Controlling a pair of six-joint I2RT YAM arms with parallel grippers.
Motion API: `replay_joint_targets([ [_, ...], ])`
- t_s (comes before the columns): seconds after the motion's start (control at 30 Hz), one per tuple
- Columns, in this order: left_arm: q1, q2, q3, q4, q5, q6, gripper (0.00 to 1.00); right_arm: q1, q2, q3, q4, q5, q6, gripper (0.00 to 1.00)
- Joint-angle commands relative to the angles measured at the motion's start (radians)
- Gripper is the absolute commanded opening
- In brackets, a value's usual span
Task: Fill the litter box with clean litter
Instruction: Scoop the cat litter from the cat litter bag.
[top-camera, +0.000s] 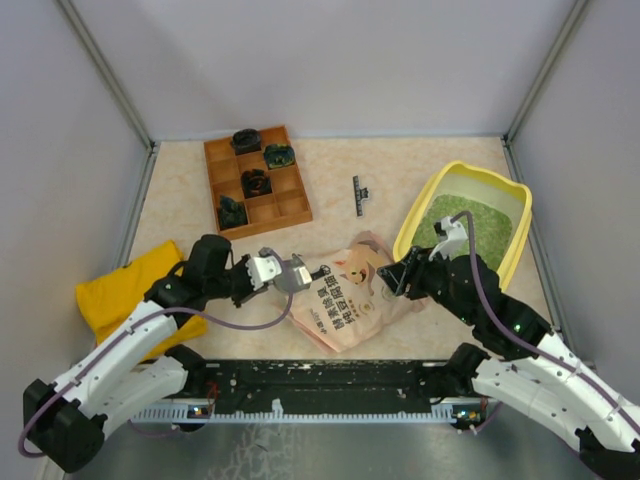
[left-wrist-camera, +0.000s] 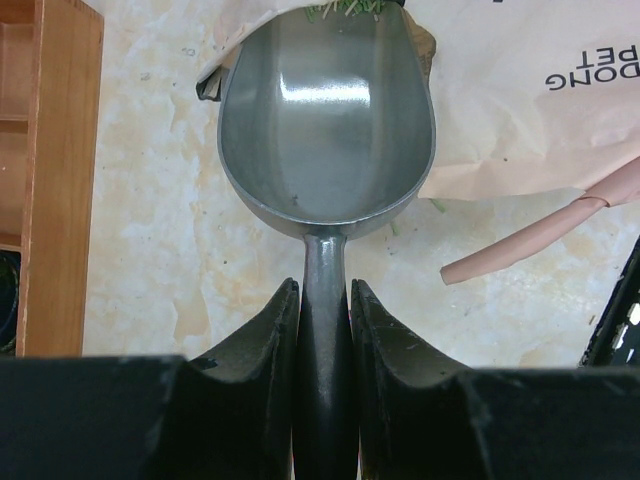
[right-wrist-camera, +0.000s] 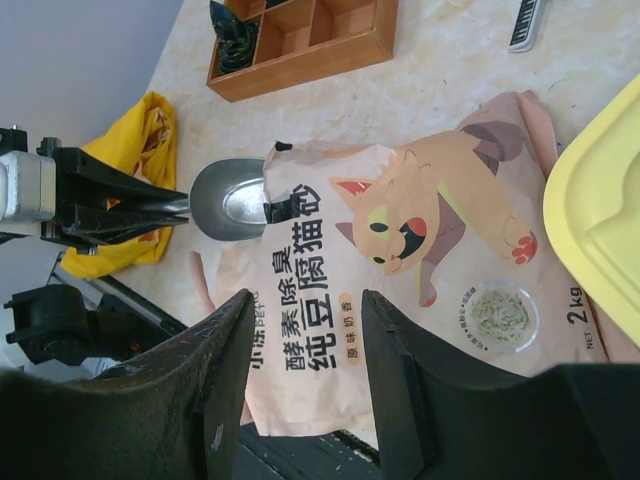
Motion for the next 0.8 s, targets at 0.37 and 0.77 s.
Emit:
replay_joint_targets([
  [0.37, 0.026, -0.062, 0.025, -0.063, -0.031, 0.012, 0.0, -0.006, 0.004, 0.022, 0.057, -0.002, -0.037, 0.47],
  [0.77, 0.031, -0.071, 0.086, -0.14, -0.035, 0.034, 0.0, -0.006, 0.006, 0.019, 0.068, -0.006, -0.038, 0.47],
])
